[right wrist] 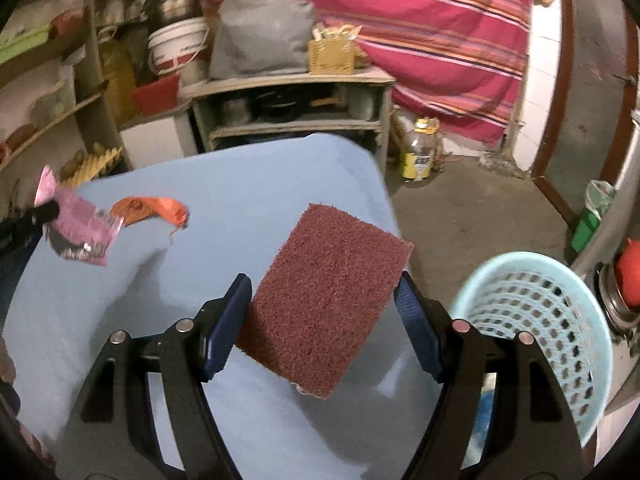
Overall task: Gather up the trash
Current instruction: 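Grasp the flat maroon pad with the right tool while the left tool grasps the pink wrapper, then carry the pink wrapper and maroon pad over the basket and open both tools to drop them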
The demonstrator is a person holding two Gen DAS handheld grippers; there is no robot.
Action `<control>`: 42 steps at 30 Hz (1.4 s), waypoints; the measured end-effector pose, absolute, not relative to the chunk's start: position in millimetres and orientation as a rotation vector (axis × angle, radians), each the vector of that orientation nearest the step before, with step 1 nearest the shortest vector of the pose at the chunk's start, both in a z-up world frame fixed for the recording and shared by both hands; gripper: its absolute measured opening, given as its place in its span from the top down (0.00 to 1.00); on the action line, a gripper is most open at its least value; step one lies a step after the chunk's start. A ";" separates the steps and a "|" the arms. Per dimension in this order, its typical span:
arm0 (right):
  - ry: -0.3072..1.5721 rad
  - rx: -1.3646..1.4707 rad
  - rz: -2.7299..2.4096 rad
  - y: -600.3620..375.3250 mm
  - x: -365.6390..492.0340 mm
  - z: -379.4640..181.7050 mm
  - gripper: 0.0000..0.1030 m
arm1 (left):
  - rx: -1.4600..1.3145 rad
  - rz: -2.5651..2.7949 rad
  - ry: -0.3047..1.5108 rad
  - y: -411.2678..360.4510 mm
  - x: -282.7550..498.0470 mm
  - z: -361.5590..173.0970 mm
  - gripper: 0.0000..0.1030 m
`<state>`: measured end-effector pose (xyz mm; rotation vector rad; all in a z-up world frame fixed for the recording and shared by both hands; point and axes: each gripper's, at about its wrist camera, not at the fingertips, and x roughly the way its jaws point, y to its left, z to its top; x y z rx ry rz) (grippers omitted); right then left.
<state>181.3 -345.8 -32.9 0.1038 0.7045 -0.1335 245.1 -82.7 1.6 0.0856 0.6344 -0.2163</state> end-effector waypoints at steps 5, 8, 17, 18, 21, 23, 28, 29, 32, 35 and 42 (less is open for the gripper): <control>0.683 0.132 -0.203 -393.8 154.3 -27.5 0.30 | 0.110 -0.225 0.633 -115.5 222.3 0.8 0.88; 0.665 0.136 -0.259 -421.8 136.4 -24.9 0.30 | 0.123 -0.234 0.630 -132.4 210.1 -1.0 0.87; 0.646 0.203 -0.404 -504.2 82.9 -28.7 0.30 | 0.165 -0.342 0.606 -215.1 180.9 10.2 0.87; 0.648 0.203 -0.417 -510.6 77.8 -30.1 0.30 | 0.169 -0.361 0.605 -226.2 178.2 11.9 0.87; 0.654 0.203 -0.448 -529.5 63.9 -33.3 0.30 | 0.191 -0.403 0.586 -253.0 168.1 18.0 0.87; 0.657 0.210 -0.468 -541.6 54.0 -35.8 0.30 | 0.205 -0.426 0.570 -267.5 160.5 21.5 0.87; 0.657 0.241 -0.494 -564.2 35.5 -39.1 0.30 | 0.197 -0.521 0.566 -305.1 148.7 26.1 0.87; 0.656 0.243 -0.497 -567.5 33.5 -38.4 0.30 | 0.193 -0.538 0.571 -311.1 148.9 26.3 0.87; 0.650 0.265 -0.509 -581.7 26.8 -38.4 0.30 | 0.198 -0.601 0.582 -340.3 146.9 27.2 0.87; 0.650 0.287 -0.525 -592.1 20.6 -40.6 0.30 | 0.212 -0.664 0.575 -369.0 141.1 27.9 0.87; 0.678 0.319 -0.520 -601.7 20.9 -50.1 0.30 | 0.253 -0.751 0.601 -422.6 141.0 11.8 0.87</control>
